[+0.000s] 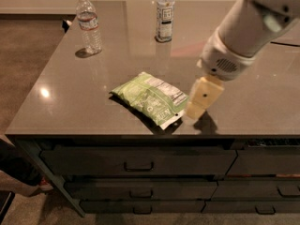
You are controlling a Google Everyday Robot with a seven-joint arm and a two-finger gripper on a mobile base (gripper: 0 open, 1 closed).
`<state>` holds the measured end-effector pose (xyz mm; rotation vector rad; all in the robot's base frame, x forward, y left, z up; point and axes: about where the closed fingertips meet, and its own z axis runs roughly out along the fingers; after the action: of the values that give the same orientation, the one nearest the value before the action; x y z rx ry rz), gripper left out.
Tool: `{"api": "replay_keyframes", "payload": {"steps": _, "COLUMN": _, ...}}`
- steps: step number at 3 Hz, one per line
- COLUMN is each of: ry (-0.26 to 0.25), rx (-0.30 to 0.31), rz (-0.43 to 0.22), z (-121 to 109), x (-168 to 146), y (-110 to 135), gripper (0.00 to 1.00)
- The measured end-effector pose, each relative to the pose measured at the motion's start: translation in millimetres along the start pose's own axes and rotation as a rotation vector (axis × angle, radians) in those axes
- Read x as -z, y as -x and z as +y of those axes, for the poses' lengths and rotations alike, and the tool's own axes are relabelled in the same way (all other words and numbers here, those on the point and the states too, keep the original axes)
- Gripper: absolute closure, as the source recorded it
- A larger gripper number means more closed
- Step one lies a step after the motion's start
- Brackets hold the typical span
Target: Move green jalapeno chip bag near blue plastic bottle
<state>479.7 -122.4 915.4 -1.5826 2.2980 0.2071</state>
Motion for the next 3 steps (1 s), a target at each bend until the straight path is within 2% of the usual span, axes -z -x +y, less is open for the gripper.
{"api": "replay_keyframes", "payload": {"steps": 1, "ry": -0.017, "rx": -0.013, "rz": -0.013, "z": -5.2, "x": -24.9, "y": 16.2, "gripper": 0.0}}
{"api": "replay_keyframes", "payload": {"steps": 2, "ry": -0.026, "rx": -0.042, "rz": 0.0, "z": -10.5, "x": -41.6, "y": 30.4, "gripper": 0.0}}
{"api": "replay_keyframes", "payload": {"steps": 3, "ry": -0.017, "rx": -0.059, "rz": 0.012, "z": -13.4, "x": -56.3, "y": 44.6, "gripper": 0.0}}
